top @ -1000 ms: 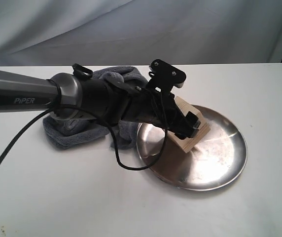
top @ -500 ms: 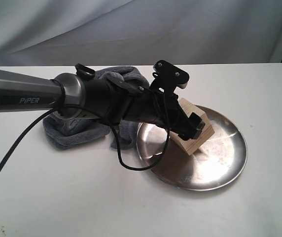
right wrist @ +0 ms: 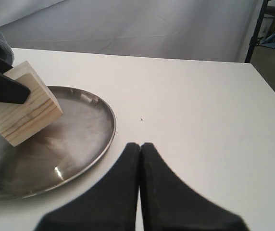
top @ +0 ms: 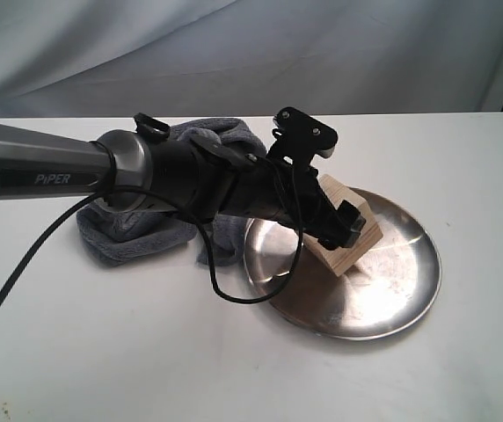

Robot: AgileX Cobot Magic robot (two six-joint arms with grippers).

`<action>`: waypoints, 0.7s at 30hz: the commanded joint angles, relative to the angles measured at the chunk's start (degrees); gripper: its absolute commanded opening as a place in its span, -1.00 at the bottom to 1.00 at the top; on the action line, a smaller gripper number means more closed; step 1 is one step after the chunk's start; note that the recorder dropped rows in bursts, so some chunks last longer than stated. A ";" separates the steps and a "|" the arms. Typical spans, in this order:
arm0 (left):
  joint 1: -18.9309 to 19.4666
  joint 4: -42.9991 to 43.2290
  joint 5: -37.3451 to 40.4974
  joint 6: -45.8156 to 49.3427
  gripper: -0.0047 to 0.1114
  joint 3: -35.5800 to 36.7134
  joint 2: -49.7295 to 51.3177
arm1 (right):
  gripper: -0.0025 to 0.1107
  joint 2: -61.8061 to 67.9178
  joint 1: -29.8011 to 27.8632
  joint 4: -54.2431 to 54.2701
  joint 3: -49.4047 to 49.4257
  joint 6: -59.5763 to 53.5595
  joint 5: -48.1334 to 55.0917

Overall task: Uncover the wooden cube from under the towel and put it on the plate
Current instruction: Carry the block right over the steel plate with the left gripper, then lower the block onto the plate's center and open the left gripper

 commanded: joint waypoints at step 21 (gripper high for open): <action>-0.35 2.55 -1.02 -0.61 0.70 0.17 -1.67 | -0.96 -0.29 0.10 0.00 0.22 0.10 -0.11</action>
